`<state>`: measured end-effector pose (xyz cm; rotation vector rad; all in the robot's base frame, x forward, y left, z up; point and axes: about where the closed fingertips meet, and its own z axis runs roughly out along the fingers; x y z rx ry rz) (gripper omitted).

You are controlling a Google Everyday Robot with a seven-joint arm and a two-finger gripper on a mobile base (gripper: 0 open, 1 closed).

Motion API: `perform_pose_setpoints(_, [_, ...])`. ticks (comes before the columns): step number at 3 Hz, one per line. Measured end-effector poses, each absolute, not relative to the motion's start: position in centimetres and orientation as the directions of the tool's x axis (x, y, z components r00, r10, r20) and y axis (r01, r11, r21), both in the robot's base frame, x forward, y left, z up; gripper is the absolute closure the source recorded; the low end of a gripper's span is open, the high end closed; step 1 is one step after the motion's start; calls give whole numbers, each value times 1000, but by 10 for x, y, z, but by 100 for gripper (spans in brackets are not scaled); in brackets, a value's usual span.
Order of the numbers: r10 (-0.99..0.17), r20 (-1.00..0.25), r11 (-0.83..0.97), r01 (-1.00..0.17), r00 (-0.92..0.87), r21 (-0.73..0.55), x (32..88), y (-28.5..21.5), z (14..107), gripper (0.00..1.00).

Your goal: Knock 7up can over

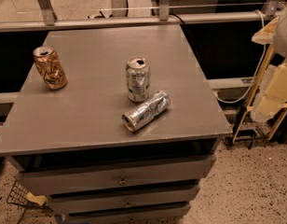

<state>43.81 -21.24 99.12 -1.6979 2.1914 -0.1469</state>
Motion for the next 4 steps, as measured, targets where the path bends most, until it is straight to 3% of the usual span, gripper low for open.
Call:
perform_pose_setpoints(2, [-937,-260,310,-898,-232,-313,449,-208,988,0])
perform_pose_setpoints(4, [-747,-620,450,-868,-240,-207,525,-155,955,0])
